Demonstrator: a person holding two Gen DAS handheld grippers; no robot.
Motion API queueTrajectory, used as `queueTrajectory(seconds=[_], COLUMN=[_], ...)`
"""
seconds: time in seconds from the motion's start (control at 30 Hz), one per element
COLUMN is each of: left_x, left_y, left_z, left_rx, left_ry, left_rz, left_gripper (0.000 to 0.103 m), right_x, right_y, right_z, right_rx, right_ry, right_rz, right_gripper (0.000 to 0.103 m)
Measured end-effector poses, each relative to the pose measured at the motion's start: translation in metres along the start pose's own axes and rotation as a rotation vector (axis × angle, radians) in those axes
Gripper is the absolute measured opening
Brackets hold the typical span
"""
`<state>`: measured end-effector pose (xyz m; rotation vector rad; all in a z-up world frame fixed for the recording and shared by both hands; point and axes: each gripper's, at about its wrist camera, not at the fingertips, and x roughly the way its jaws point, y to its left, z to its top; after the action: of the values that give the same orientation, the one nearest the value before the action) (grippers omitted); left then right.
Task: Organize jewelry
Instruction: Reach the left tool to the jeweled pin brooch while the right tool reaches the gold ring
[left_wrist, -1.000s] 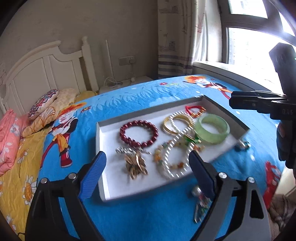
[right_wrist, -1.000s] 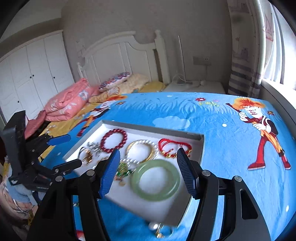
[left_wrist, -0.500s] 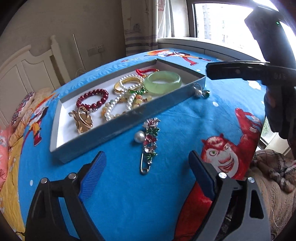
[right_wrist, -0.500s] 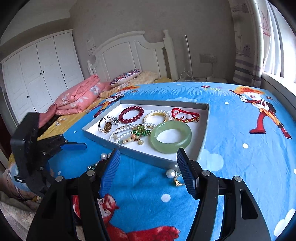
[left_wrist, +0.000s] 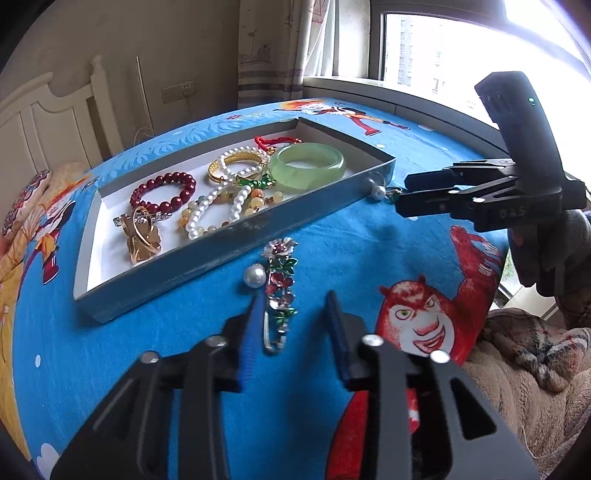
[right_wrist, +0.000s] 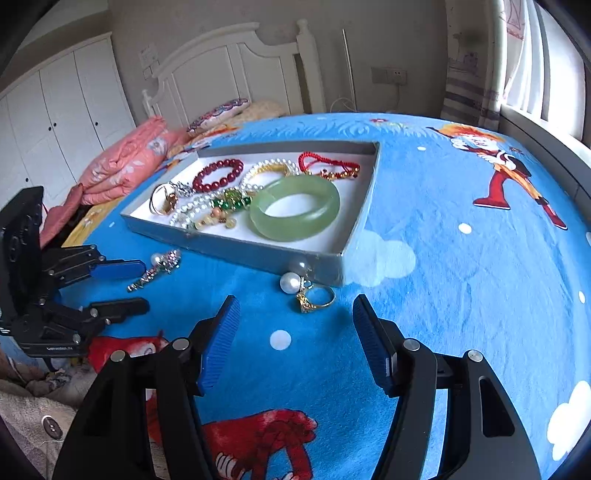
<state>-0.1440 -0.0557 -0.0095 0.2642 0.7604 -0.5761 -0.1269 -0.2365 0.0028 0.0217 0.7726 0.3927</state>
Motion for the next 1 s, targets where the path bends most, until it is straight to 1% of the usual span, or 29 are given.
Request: queueTrajectory(seconds=[0.03,0.13,0.2,0.23,0.27,0.3,0.33,0.37,0.47,0.57,0.73,0.83,0.87,0.9,1.0], left_x=[0.000,-0.001,-0.001,-0.002,-0.002,-0.002,-0.002,-0.002,-0.001,-0.001,-0.001,-0.001,-0.001,-0.001,-0.003], left_y=[0.000,0.000,0.001,0.001,0.001,0.001,0.000,0.001,0.003,0.003,0.002,-0.001,-0.001,-0.002,-0.001], left_z=[0.000,-0.001,-0.002,-0.002,-0.003,-0.003,-0.003,-0.003,-0.001,0.000,0.000,-0.001,-0.002,-0.002,-0.003], left_rx=[0.000,-0.001,-0.004,-0.005,-0.007,-0.007,-0.005,-0.005,-0.020,-0.022,-0.026,-0.017,-0.012,-0.010,-0.011], left_ry=[-0.003,-0.008,-0.011,-0.011,-0.011,-0.011,-0.010,-0.009,-0.003,0.000,0.000,-0.003,-0.005,-0.008,-0.019], left_rz=[-0.003,-0.009,-0.015,-0.016,-0.017,-0.017,-0.015,-0.015,-0.019,-0.020,-0.026,-0.018,-0.014,-0.009,-0.020], left_gripper=[0.020,0.018,0.018,0.018,0.018,0.018,0.018,0.018,0.018,0.020,0.025,0.025,0.025,0.019,0.016], right_x=[0.001,0.006,0.009,0.010,0.010,0.010,0.009,0.008,0.005,0.005,0.008,0.007,0.007,0.007,0.005], right_y=[0.000,0.000,0.003,0.007,0.009,0.011,0.013,0.013,0.013,0.009,0.011,0.011,0.012,0.013,0.016], right_z=[0.001,0.005,0.007,0.007,0.007,0.005,0.004,0.003,-0.001,0.000,0.004,0.003,0.002,0.002,-0.002], right_rx=[0.001,-0.015,-0.039,-0.063,-0.083,-0.099,-0.110,-0.113,-0.122,-0.094,-0.094,-0.100,-0.105,-0.113,-0.123], right_ry=[-0.002,0.015,0.025,0.029,0.030,0.030,0.030,0.031,0.029,0.025,0.023,0.016,0.013,0.009,-0.004], right_rz=[-0.002,-0.019,-0.033,-0.052,-0.070,-0.083,-0.085,-0.076,-0.055,-0.029,-0.040,-0.044,-0.050,-0.058,-0.061], right_gripper=[0.061,0.061,0.058,0.051,0.041,0.037,0.030,0.026,0.026,0.027,0.028,0.027,0.026,0.026,0.026])
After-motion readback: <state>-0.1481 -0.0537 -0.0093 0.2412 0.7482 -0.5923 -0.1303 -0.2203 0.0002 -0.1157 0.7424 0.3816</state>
